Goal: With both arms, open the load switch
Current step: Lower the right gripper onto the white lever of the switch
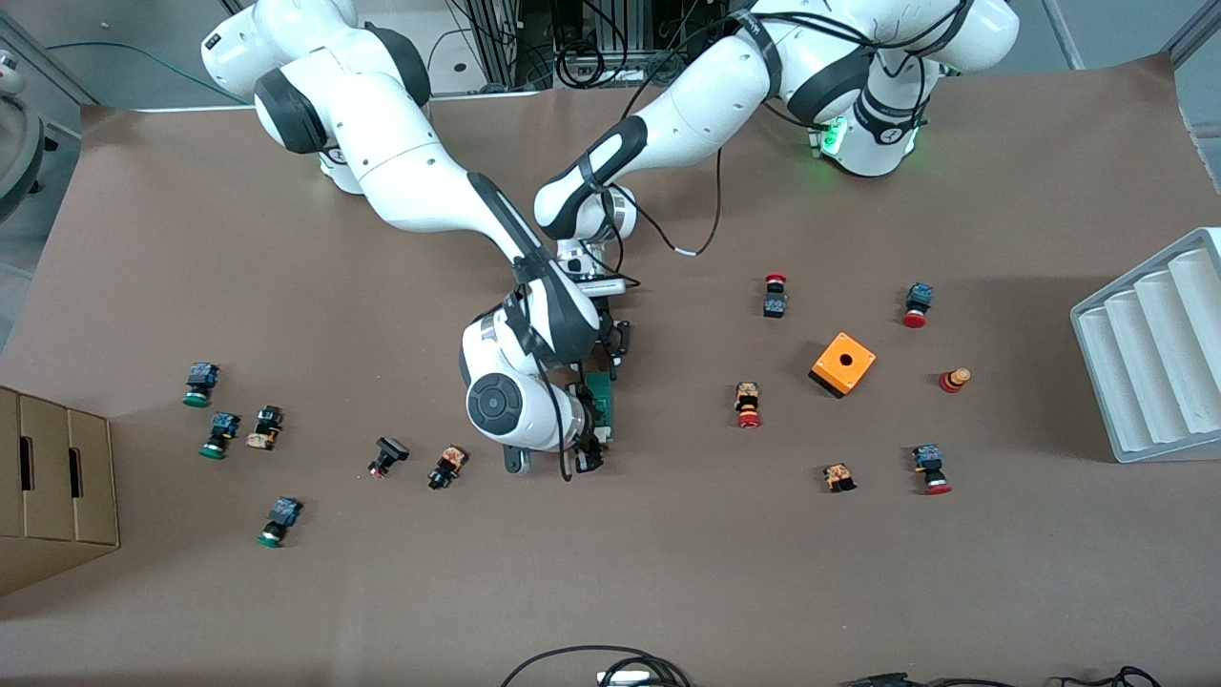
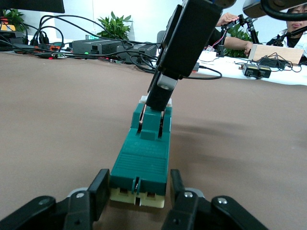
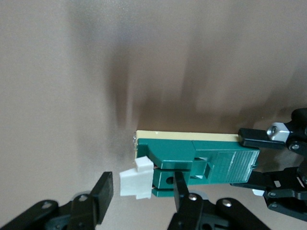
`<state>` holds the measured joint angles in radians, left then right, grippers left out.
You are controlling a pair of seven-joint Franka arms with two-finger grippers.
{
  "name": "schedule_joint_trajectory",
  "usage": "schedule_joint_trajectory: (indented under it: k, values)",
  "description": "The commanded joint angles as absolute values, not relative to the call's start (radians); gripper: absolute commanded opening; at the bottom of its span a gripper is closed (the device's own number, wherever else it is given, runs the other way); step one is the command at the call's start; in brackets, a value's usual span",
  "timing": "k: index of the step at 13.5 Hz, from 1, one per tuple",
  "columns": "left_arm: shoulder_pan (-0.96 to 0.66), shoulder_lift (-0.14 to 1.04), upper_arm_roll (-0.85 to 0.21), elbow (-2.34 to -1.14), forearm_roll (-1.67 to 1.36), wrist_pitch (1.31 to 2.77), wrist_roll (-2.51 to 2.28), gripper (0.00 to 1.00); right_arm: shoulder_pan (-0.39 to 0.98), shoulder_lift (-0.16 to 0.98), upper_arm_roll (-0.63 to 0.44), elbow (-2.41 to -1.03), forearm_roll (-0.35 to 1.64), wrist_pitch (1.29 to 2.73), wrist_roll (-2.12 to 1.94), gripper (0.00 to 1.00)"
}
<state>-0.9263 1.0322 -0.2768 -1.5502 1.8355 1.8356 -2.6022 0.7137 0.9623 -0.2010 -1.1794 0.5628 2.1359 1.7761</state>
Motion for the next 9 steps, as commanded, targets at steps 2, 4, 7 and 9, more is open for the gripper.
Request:
schedule_joint_trajectory:
  k: [2,4,7,9]
  values:
    - [-0.928,1.023,-0.281,-1.554,1.822,1.825,-2.606,0.58,0.709,0.992,-0.204,-1.129,0.591,2.111,1.787,0.52]
    - [-0.928,1.023,-0.281,-1.554,1.822,1.825,-2.606,0.58,0.710,0.991,-0.201,-1.129,0.591,2.111,1.789,0.51]
    - [-0.928,1.025,-0.281,-1.554,1.821,1.825,-2.608,0.58,0.710,0.991,-0.198,-1.131,0.591,2.114,1.793,0.49]
    - [-0.928,1.025,-0.281,-1.554,1.821,1.825,-2.608,0.58,0.712,0.991,-0.195,-1.131,0.591,2.115,1.799,0.43]
